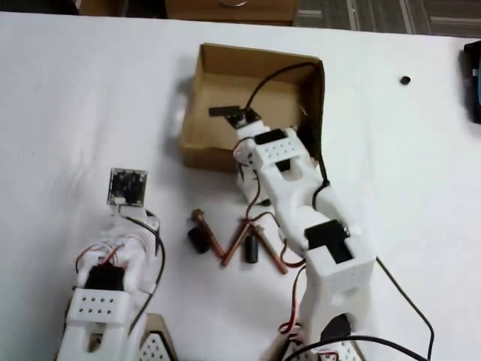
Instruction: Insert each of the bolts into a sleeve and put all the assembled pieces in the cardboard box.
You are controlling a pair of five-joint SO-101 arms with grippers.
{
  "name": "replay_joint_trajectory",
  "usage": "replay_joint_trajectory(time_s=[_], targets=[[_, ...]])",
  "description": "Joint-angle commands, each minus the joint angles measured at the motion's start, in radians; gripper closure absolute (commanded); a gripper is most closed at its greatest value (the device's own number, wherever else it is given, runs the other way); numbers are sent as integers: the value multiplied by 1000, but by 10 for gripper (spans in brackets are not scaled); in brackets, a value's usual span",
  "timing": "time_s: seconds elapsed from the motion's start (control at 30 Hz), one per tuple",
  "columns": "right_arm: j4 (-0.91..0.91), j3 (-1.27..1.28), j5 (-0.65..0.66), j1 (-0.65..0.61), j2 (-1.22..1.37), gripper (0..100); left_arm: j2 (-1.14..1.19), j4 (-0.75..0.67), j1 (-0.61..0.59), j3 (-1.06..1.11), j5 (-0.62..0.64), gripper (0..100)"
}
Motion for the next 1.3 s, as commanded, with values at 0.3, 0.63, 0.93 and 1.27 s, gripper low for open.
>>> replay_joint_trajectory(time_s=[0.3, 0.63, 0.93, 1.27], targets=[[150, -83, 0, -19, -85, 979, -11, 98, -2, -76, 63, 980], [199, -97, -49, 134, -504, 979, -6, 394, 169, -407, 66, 980], [286, -97, -40, 387, -842, 979, -5, 374, 411, -426, 66, 911], [351, -89, -38, 765, -1026, 979, 71, 439, 595, -608, 68, 902]])
